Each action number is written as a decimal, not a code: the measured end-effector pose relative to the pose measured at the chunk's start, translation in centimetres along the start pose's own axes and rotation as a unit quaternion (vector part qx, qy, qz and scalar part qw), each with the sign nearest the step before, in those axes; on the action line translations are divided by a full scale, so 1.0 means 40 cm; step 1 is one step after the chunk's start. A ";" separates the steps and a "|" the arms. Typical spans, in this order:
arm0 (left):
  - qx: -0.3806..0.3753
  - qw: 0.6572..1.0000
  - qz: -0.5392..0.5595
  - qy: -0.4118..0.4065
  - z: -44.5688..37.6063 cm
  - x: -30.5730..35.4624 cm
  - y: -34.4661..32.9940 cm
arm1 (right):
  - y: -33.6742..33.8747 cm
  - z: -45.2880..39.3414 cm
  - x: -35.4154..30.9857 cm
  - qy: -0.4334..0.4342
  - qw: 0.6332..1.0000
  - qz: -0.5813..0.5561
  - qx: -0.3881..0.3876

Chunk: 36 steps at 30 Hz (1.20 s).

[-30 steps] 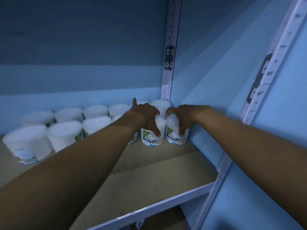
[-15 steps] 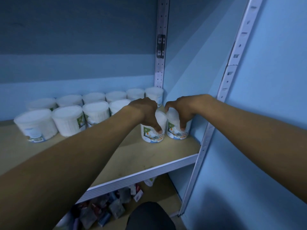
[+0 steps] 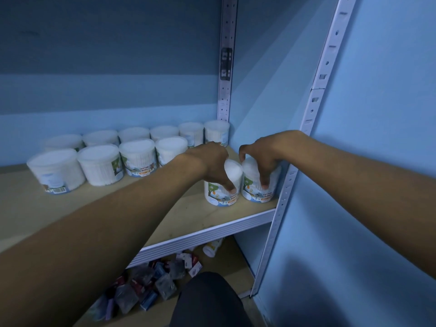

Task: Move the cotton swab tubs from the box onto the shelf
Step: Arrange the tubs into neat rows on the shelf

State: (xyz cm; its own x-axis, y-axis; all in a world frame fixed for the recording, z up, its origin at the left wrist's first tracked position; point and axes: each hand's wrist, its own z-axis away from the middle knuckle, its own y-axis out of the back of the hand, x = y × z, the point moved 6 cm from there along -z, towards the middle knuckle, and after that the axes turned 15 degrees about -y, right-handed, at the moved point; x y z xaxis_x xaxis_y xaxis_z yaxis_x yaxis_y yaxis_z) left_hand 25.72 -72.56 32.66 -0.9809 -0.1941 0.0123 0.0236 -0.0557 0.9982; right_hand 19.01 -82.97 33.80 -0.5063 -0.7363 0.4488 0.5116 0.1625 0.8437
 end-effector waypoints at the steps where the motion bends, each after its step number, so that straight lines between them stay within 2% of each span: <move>1: -0.001 1.000 0.002 -0.003 0.002 0.002 0.000 | 0.002 0.002 -0.002 -0.001 1.000 0.003 -0.005; 10: -0.017 0.999 0.037 -0.024 0.019 0.012 0.008 | -0.003 0.009 -0.008 -0.011 1.000 0.021 -0.012; 36: 0.028 0.995 0.084 -0.035 0.046 0.023 -0.030 | -0.013 0.031 0.002 -0.022 0.999 0.040 -0.010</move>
State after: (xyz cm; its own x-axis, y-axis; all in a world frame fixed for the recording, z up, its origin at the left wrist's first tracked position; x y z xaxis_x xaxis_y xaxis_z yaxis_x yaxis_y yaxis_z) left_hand 24.45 -70.86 31.60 -0.9754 -0.1266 0.1807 0.1787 0.0267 0.9835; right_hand 17.84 -82.30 33.75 -0.4932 -0.6911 0.5284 0.5661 0.2061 0.7981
